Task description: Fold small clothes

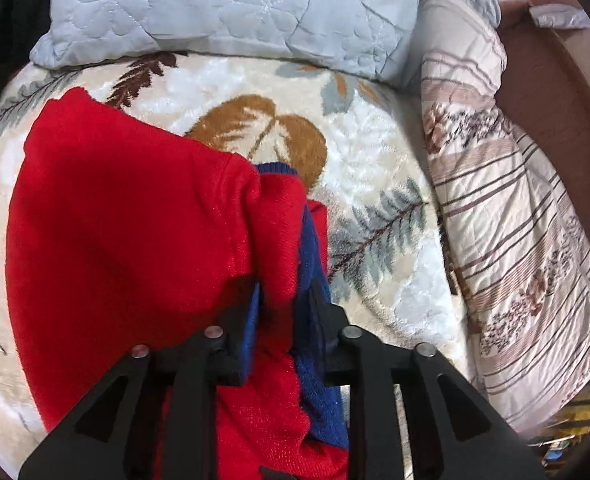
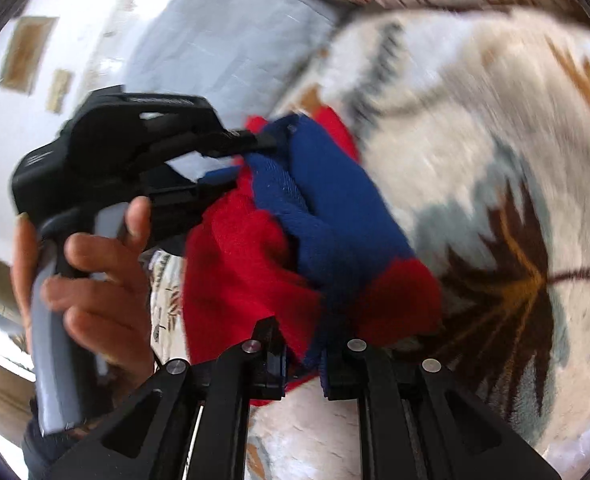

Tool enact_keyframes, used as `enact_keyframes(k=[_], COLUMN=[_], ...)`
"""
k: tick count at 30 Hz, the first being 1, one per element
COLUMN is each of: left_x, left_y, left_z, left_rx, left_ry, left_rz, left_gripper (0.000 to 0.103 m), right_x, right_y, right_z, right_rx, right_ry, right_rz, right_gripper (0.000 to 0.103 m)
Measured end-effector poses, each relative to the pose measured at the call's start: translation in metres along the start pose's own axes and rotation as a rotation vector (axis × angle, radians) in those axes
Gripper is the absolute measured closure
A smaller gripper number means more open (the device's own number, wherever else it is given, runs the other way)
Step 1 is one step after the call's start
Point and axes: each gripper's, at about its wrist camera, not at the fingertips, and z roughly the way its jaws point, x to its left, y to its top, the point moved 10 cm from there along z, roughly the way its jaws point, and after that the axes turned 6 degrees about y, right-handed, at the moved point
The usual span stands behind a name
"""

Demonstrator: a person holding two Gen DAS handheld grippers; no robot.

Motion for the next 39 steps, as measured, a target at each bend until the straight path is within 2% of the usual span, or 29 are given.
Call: enact_keyframes(k=[2,4,6,8,10,12,14,16,18,19,20,21,23,25,26,27,29,31,33,35,37,39], left_x=[0.003,0.019,0.041,0.073,0.104,0.123,0.136,0.140,0.139,0.140,0.140,0.140,0.139,0.137,0.137,0.136,0.134,0.134,0.135,0.138,0.140,0.140], left_y=[0.002,0.008,0.015,0.015,0.005,-0.006,-0.020,-0.035,-0.044,-0.049,-0.052,-0.055,-0.056,-0.056,-0.056,-0.056,-0.057,-0.060,-0.063,-0.072,-0.085,-0.101], left_z=[-0.012,-0.036,-0.060,-0.079,-0.086,-0.083,-0.075,-0.064,-0.057,-0.055,-0.055,-0.054,-0.055,-0.052,-0.050,-0.045,-0.039,-0.039,-0.047,-0.059,-0.070,-0.066], left_rx=[-0.005,-0.051,-0.109,-0.162,-0.166,-0.158,-0.136,-0.109,-0.098,-0.099,-0.103,-0.109,-0.131,-0.143,-0.148,-0.156,-0.165,-0.173,-0.181,-0.186,-0.210,-0.216], left_ry=[-0.048,-0.104,-0.128,-0.118,-0.099,-0.077,-0.071,-0.062,-0.051,-0.050,-0.048,-0.044,-0.041,-0.022,-0.012,0.021,0.070,0.087,0.087,0.083,0.083,0.113], left_rz=[-0.028,-0.084,-0.133,-0.191,-0.218,-0.242,-0.262,-0.262,-0.244,-0.230,-0.215,-0.200,-0.184,-0.171,-0.162,-0.144,-0.120,-0.114,-0.121,-0.123,-0.116,-0.097], left_gripper=[0.078,0.076,0.054,0.047,0.047,0.047,0.047,0.047,0.047,0.047,0.047,0.047,0.047,0.044,0.039,0.033,0.028,0.028,0.029,0.030,0.030,0.030], right_x=[0.000,0.004,0.005,0.009,0.019,0.035,0.051,0.058,0.054,0.044,0.040,0.039,0.047,0.072,0.073,0.069,0.038,0.008,0.012,0.025,0.034,0.040], right_y=[0.001,0.003,0.008,0.021,0.042,0.067,0.084,0.083,0.079,0.074,0.072,0.068,0.074,0.094,0.101,0.105,0.102,0.098,0.104,0.107,0.101,0.087], right_z=[-0.002,-0.014,-0.029,-0.057,-0.081,-0.079,-0.046,-0.008,0.026,0.042,0.051,0.059,0.060,0.040,0.033,0.033,0.047,0.061,0.055,0.036,0.025,0.025], right_rx=[0.002,-0.033,-0.099,-0.227,-0.356,-0.387,-0.281,-0.157,-0.068,-0.040,-0.028,-0.012,-0.030,-0.141,-0.167,-0.169,-0.107,-0.053,-0.063,-0.078,-0.039,0.037], right_ry=[0.003,-0.022,-0.043,-0.045,-0.035,-0.028,0.016,0.070,0.023,-0.066,-0.075,-0.052,-0.017,0.017,-0.009,-0.024,-0.089,-0.124,-0.061,-0.028,0.041,0.088], right_rz=[0.012,-0.008,-0.015,-0.016,-0.058,-0.126,-0.164,-0.167,-0.195,-0.212,-0.225,-0.242,-0.288,-0.377,-0.395,-0.390,-0.324,-0.256,-0.211,-0.234,-0.233,-0.229], right_gripper=[0.085,0.079,0.074,0.067,0.066,0.065,0.065,0.065,0.065,0.065,0.066,0.089,0.091,0.095,0.095,0.095,0.095,0.095,0.090,0.088,0.085,0.069])
